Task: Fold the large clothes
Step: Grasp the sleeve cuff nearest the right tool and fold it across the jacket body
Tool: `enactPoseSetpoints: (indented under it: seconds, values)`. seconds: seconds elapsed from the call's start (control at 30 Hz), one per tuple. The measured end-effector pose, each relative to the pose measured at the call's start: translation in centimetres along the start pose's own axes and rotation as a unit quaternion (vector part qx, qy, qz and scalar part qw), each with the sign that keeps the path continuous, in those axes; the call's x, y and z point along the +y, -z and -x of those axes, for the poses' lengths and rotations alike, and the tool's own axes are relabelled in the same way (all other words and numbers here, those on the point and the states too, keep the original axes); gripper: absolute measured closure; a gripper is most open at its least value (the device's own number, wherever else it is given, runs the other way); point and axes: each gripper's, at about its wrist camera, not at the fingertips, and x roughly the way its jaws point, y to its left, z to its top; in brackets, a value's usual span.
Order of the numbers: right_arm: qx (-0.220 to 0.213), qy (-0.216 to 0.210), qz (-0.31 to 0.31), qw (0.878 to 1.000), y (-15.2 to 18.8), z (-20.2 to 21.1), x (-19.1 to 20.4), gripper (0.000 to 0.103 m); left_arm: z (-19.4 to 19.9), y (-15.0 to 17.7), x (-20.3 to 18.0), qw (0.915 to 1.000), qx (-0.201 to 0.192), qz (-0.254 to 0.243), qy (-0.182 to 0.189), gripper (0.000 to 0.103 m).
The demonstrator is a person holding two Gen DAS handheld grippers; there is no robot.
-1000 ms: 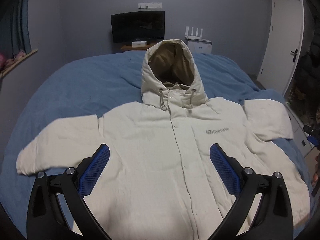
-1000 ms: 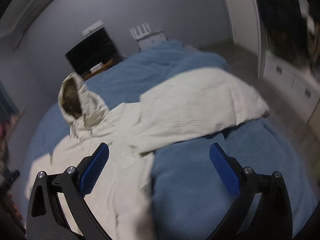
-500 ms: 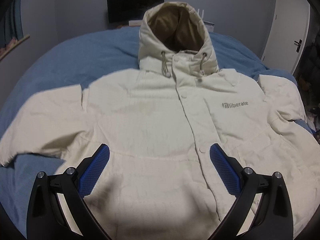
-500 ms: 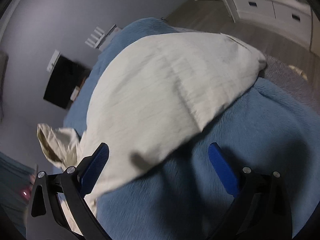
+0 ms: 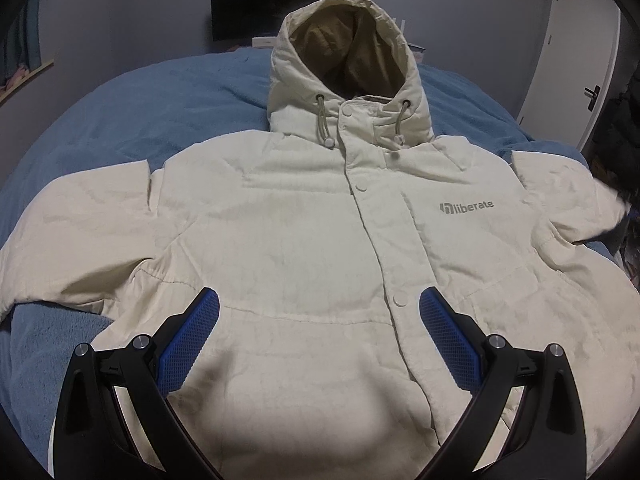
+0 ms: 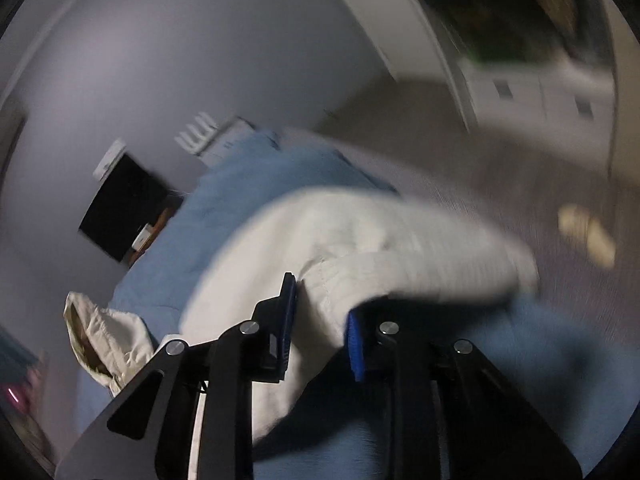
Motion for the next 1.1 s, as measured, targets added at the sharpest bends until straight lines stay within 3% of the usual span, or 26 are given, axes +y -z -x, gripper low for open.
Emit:
enactPoseSetpoints:
  seconds: [0.13,0.27,0.37,0.53,0.7,0.87,0.9,1.0,1.1]
  values:
    - [-0.038,-0.056,0.084,0.994,-0.9,4.5,8.6,0.085,-0.2,0.1,0.1,1.0,0.003,0.0,0.001,0.006]
    - [-0.04,-0.14,0.174,0.974,1.2,8.6,18.2,0.085,-0.1,0.2,0.4,1.0,0.0,0.008,0.003,0.006]
    - [-0.012,-0.192,0.241,0.951,5.5,10.1,25.5,0.085,0.2,0.3,0.7,0.9999,-0.007,0.013,0.002,0.006]
    - [0.078,-0.247,0.27,0.927,13.9,8.2,31.5,0.085,0.4,0.4,1.2,0.9996,-0.015,0.023,0.001,0.006]
    - [0.176,-0.238,0.295,0.909,23.3,4.2,33.0,0.085,0.3,0.6,1.7,0.9993,-0.014,0.033,0.003,0.006]
    - [0.266,-0.224,0.291,0.891,28.6,0.9,30.2,0.085,0.1,0.7,2.0,0.9991,-0.01,0.041,0.005,0.006]
    - [0.285,-0.222,0.289,0.887,29.5,0.0,29.6,0.081,0.0,0.7,2.0,0.9991,-0.009,0.041,0.005,0.006]
    - [0.312,-0.22,0.278,0.881,30.2,0.1,28.0,0.048,-0.1,0.7,1.8,0.9992,-0.008,0.039,0.004,0.006]
    - [0.302,-0.225,0.269,0.887,29.1,0.2,28.0,0.033,0.0,0.8,1.6,0.9994,-0.012,0.032,-0.001,0.006]
